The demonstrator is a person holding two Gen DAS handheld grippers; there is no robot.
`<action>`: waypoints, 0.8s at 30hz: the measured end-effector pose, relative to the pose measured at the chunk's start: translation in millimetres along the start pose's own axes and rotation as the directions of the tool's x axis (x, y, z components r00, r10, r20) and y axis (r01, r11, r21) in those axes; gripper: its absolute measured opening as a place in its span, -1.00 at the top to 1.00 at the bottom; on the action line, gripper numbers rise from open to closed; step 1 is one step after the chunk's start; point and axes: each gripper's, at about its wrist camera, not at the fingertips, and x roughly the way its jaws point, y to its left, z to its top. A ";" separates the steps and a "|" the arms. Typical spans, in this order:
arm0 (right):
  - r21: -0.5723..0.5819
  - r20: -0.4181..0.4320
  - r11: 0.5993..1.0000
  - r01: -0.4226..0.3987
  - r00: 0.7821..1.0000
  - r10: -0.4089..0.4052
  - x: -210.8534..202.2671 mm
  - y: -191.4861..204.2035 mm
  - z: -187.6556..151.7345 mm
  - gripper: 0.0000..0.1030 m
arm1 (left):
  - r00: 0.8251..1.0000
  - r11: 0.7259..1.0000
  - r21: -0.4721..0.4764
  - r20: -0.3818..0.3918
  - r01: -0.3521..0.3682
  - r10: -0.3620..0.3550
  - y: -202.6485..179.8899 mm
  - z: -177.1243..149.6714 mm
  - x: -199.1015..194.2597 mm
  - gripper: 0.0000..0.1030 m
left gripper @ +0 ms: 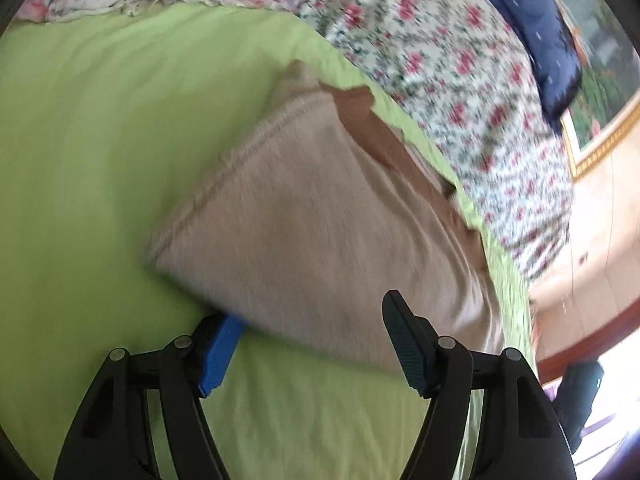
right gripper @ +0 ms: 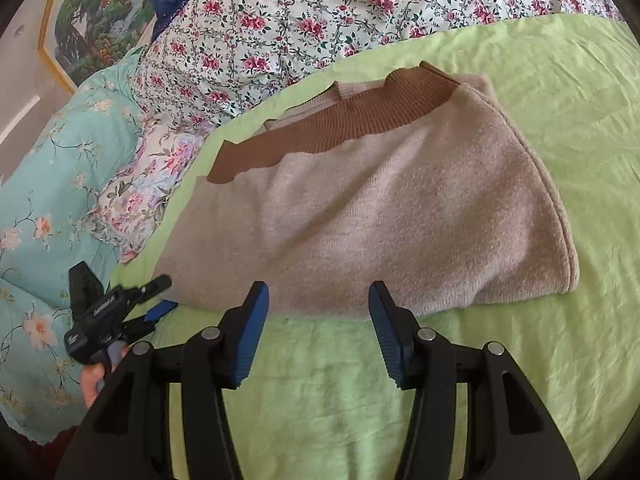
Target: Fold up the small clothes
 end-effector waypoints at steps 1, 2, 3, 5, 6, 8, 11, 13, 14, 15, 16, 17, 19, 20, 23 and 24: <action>0.003 0.000 1.000 0.000 1.000 0.000 0.5 -0.9 1.1 -0.04 | 1.000 1.000 -0.010 0.012 -0.007 0.007 0.6 6.2 3.8 -0.36; 0.005 -0.001 1.000 0.000 1.000 0.000 1.2 -2.1 3.3 -0.04 | 1.000 1.000 -0.018 0.023 -0.014 0.014 0.9 12.1 7.2 -0.36; 0.006 -0.004 1.000 0.001 1.000 -0.001 2.6 -3.2 5.7 -0.04 | 0.999 0.999 -0.032 0.035 -0.020 0.021 1.5 19.2 11.6 -0.34; 0.001 -0.009 1.000 -0.003 1.000 0.003 5.8 -5.3 12.0 -0.04 | 0.998 0.999 -0.041 0.054 -0.029 0.031 1.6 28.9 16.7 -0.18; -0.001 -0.007 1.000 -0.005 1.000 0.005 7.2 -6.6 16.5 -0.04 | 0.997 0.999 -0.037 0.061 -0.038 0.040 -0.3 35.1 20.7 -0.04; -0.003 -0.001 1.000 -0.017 1.000 0.017 9.2 -10.2 26.3 -0.04 | 0.998 0.999 -0.020 0.052 -0.026 0.027 -4.7 43.8 27.5 0.68; 0.015 0.013 0.999 -0.052 0.999 0.052 12.9 -20.5 46.9 -0.04 | 0.996 0.998 0.057 0.084 -0.021 0.017 -31.1 52.9 24.9 0.84; 0.031 0.012 0.997 -0.067 0.998 0.067 15.9 -28.6 61.3 -0.04 | 0.995 0.992 0.130 0.096 -0.007 -0.006 -56.0 53.4 20.4 0.85; 0.039 0.008 0.996 -0.076 0.997 0.075 17.0 -31.6 67.1 -0.04 | 0.995 0.985 0.173 0.096 0.007 -0.024 -70.7 52.6 18.7 0.85; 0.042 0.000 0.996 -0.084 0.996 0.084 18.0 -34.6 74.7 -0.04 | 0.995 0.976 0.215 0.092 0.023 -0.044 -85.8 50.8 17.9 0.85; 0.051 -0.004 0.993 -0.103 0.995 0.103 19.0 -38.1 84.1 -0.04 | 0.995 0.964 0.260 0.080 0.044 -0.067 -103.7 47.1 19.0 0.85; 0.060 -0.011 0.990 -0.127 0.992 0.128 20.4 -40.5 91.7 -0.04 | 0.995 0.951 0.304 0.063 0.055 -0.078 -120.2 42.3 22.1 0.85; 0.078 -0.027 0.982 -0.169 0.985 0.172 24.3 -43.2 103.9 -0.04 | 0.996 0.920 0.384 0.025 0.074 -0.091 -150.8 29.6 32.9 0.85; 0.093 -0.038 0.973 -0.209 0.976 0.214 28.1 -43.9 111.3 -0.04 | 0.995 0.906 0.413 0.006 0.087 -0.098 -163.3 22.4 39.7 0.85; 0.139 -0.098 0.950 -0.279 0.951 0.294 47.8 -42.6 126.7 -0.20 | 0.996 0.874 0.477 -0.046 0.087 -0.074 -188.7 0.7 65.2 0.85; 0.143 -0.126 0.948 -0.283 0.945 0.301 56.2 -39.9 130.1 -0.35 | 0.996 0.868 0.489 -0.058 0.087 -0.067 -192.5 -5.1 71.9 0.85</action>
